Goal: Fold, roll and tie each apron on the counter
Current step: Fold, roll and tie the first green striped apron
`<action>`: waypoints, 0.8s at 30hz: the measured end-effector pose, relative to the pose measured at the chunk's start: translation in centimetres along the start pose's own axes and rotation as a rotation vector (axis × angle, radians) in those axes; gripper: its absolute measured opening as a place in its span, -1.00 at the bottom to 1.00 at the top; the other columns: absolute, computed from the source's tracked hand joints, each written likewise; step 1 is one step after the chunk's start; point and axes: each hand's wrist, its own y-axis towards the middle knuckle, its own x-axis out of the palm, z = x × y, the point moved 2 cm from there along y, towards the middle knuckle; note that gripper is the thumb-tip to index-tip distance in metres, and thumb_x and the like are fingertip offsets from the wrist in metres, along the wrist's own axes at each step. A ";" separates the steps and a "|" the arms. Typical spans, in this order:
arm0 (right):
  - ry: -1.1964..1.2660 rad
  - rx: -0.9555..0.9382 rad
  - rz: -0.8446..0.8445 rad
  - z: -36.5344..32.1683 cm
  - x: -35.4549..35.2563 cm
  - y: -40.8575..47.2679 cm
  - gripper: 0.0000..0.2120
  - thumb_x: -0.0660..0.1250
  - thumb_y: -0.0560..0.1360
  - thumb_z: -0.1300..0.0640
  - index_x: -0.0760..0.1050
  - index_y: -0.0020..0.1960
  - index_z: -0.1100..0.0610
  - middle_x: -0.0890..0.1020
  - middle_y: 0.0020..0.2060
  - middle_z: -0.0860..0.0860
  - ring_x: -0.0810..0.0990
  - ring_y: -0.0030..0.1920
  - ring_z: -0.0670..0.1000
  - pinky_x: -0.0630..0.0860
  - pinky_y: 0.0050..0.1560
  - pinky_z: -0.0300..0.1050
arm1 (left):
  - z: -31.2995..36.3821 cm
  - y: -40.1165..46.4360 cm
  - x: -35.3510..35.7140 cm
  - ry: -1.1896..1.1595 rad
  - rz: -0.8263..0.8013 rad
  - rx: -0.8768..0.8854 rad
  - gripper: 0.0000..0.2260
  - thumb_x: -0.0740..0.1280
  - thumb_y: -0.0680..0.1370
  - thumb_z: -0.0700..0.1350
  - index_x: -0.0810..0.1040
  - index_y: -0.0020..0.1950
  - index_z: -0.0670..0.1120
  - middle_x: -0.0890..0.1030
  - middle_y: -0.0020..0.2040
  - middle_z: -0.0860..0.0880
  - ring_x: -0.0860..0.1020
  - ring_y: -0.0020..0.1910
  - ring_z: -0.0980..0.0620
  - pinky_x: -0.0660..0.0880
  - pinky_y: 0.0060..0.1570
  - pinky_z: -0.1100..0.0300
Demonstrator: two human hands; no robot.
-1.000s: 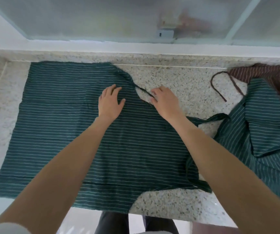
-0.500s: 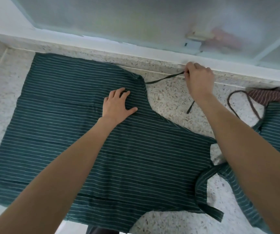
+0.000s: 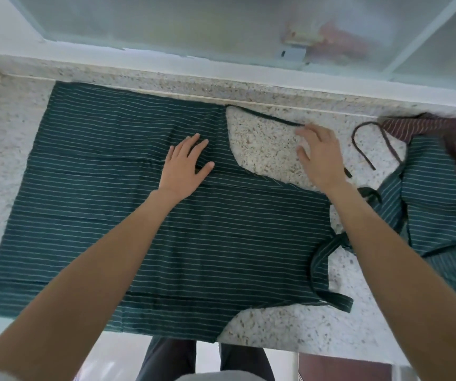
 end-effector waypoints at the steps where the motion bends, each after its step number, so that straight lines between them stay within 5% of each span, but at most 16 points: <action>1: 0.037 -0.032 0.015 -1.3 -0.2 -1.3 -0.72 0.27 0.52 0.23 0.50 0.23 0.19 0.50 0.23 0.18 0.41 0.25 0.23 0.32 0.25 0.13 | 0.1 -0.9 -0.2 -0.020 0.027 0.010 -0.49 0.15 0.59 0.15 0.21 0.49 0.01 0.17 0.52 -0.02 0.11 0.49 -0.06 0.03 0.46 -0.06; 8: 0.165 -0.239 -0.126 -12.2 1.9 -13.3 -0.82 0.29 0.53 0.18 0.54 0.12 0.14 0.58 -0.01 0.05 0.49 0.05 0.11 0.42 0.12 -0.02 | -1.6 -14.7 -0.6 -0.082 0.146 -0.030 -0.68 0.28 0.54 0.03 0.47 0.26 -0.06 0.50 0.23 -0.06 0.42 0.22 -0.11 0.39 0.22 -0.07; 14: 0.163 -0.517 -0.401 -20.0 5.4 -24.7 -0.83 0.27 0.52 0.15 0.55 0.09 0.09 0.61 -0.06 0.01 0.57 -0.05 0.06 0.54 -0.02 -0.03 | -5.4 -27.1 -0.7 -0.017 -0.009 -0.033 -0.62 0.13 0.53 0.16 0.53 0.14 -0.05 0.59 0.09 -0.02 0.57 0.05 -0.08 0.48 0.12 -0.01; 19: -0.185 -0.410 -0.536 -21.2 8.2 -28.5 -0.43 -0.07 0.56 -0.23 0.34 0.42 0.05 0.35 0.42 0.08 0.30 0.42 0.11 0.22 0.40 0.18 | -8.9 -31.3 -0.4 0.165 -0.210 0.033 -0.37 -0.06 0.49 0.35 0.31 0.42 0.04 0.30 0.45 0.10 0.23 0.45 0.08 0.07 0.44 0.01; 24: -0.407 -0.283 -0.486 -22.4 8.6 -25.9 -0.20 -0.17 0.48 -0.39 0.30 0.43 0.16 0.34 0.41 0.16 0.24 0.43 0.22 -0.02 0.42 0.32 | -10.5 -27.9 -0.2 0.210 -0.305 0.111 -0.22 -0.10 0.41 0.47 -0.03 0.54 0.09 -0.03 0.54 0.14 -0.09 0.51 0.13 -0.07 0.47 -0.07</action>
